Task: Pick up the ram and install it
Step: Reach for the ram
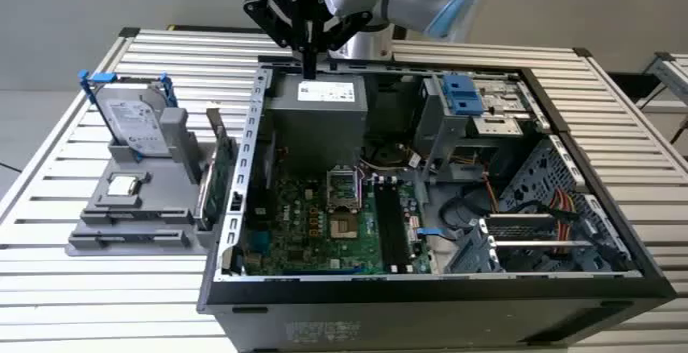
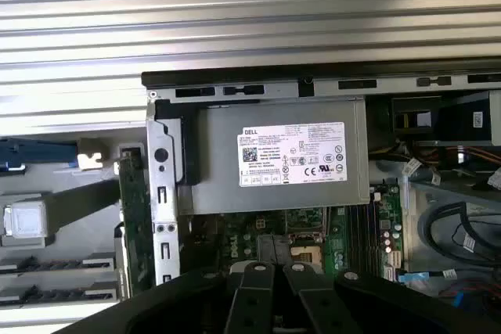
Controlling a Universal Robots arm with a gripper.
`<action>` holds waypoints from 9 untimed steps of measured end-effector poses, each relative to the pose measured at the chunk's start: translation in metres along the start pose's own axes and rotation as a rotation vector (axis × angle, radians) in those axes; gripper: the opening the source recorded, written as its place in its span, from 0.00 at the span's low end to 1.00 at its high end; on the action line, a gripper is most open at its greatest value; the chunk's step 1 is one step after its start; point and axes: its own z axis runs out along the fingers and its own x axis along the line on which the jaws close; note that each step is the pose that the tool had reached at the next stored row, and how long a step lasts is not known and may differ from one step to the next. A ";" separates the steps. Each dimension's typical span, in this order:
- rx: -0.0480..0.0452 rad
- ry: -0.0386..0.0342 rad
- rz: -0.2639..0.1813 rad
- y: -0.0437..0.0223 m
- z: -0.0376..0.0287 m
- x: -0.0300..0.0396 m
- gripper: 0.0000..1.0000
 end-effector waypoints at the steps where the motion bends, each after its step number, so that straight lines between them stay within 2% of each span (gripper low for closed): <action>1: 0.0000 0.0000 0.000 0.0000 0.0000 0.0000 0.00; 9: -0.0001 0.0000 0.000 0.0000 -0.0001 0.0000 0.00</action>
